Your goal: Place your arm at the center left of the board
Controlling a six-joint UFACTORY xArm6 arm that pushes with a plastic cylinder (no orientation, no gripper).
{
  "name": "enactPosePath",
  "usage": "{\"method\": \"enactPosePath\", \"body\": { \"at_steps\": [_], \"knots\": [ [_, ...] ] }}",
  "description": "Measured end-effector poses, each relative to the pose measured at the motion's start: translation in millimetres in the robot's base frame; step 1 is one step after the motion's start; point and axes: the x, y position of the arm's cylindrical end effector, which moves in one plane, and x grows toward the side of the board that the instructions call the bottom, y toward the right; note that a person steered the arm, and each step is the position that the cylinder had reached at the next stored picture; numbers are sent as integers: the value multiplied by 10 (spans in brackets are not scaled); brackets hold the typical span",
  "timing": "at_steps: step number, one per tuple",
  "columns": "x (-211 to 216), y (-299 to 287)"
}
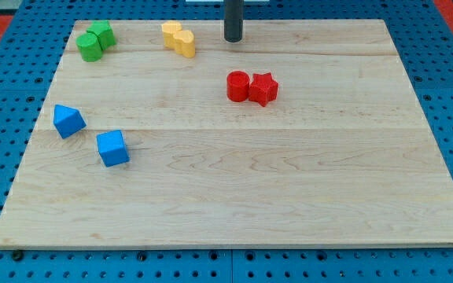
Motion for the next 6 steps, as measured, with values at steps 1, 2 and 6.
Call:
{"method": "enactPosePath", "body": {
  "at_steps": [1, 2, 6],
  "knots": [
    [0, -5],
    [49, -90],
    [467, -169]
  ]
}}
